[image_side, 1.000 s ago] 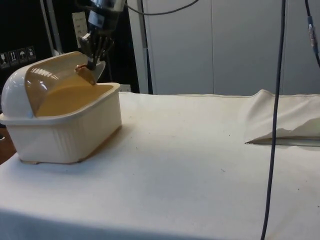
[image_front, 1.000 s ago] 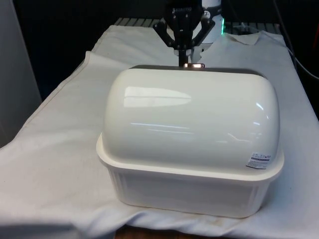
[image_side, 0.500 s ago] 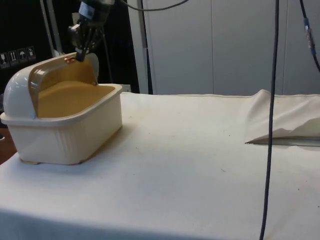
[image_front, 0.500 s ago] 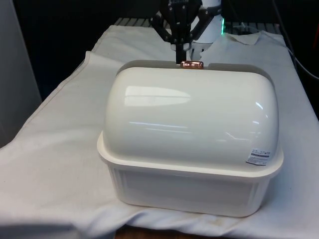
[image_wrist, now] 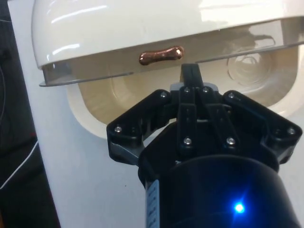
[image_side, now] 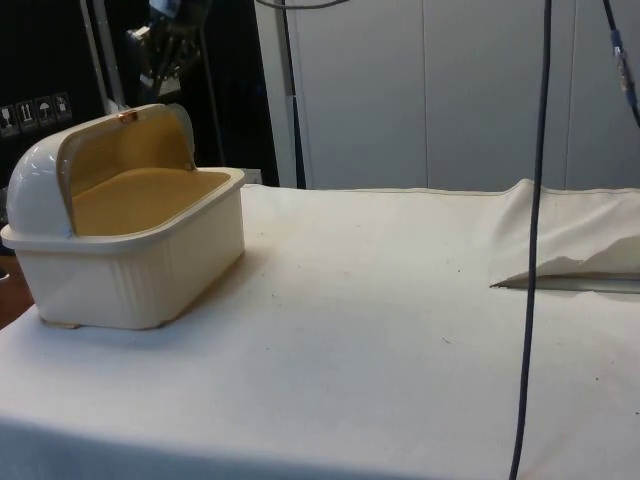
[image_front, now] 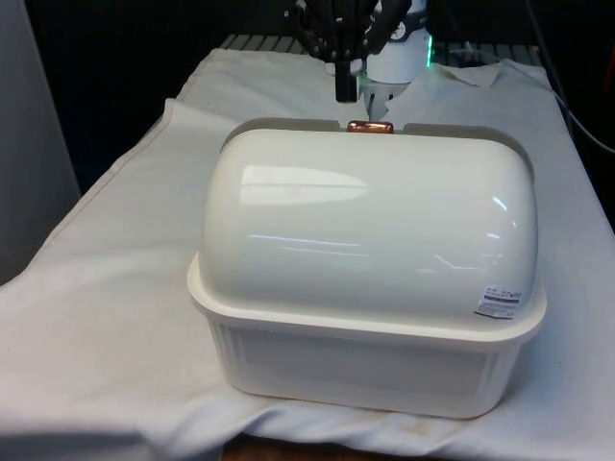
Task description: Open the lid, then close it.
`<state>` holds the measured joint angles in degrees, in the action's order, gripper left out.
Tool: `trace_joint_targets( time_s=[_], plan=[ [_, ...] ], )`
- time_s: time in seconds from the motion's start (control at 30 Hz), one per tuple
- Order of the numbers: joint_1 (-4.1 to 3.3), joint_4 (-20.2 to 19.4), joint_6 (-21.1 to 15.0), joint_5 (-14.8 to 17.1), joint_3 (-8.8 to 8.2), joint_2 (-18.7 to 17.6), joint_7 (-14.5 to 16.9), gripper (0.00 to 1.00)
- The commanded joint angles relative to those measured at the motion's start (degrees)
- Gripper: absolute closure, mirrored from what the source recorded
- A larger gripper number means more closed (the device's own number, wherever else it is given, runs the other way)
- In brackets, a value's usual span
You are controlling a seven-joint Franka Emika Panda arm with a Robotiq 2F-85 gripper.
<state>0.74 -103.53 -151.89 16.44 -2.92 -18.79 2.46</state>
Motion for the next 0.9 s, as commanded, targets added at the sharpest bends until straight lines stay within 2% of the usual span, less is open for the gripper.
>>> trace_joint_targets(
  time_s=[0.0, 0.23, 0.27, 0.3, 0.57, 0.6, 0.67, 0.8, 0.87],
  plan=[
    [0.29, 0.17, 0.29, 0.80, 0.40, 0.17, 0.52, 1.00],
    [0.57, 2.35, 0.23, 1.49, 0.52, -0.97, 0.63, 1.00],
    [0.17, 1.32, 0.00, 0.40, -0.06, -0.17, 0.00, 1.00],
    [0.57, 2.81, 0.17, 1.60, 0.52, -1.32, 0.63, 1.00],
    [0.52, 8.77, 0.57, 2.18, 0.40, -5.79, 0.29, 1.00],
    [0.23, 8.25, 0.11, 1.49, -0.06, -5.56, 0.00, 1.00],
    [0.52, 9.97, 0.57, 2.35, 0.40, -6.70, 0.23, 1.00],
    [0.46, 11.92, 0.69, 2.69, 0.34, -8.08, 0.23, 1.00],
    [0.17, 11.86, 0.29, 2.23, -0.06, -8.19, 0.00, 1.00]
  ],
)
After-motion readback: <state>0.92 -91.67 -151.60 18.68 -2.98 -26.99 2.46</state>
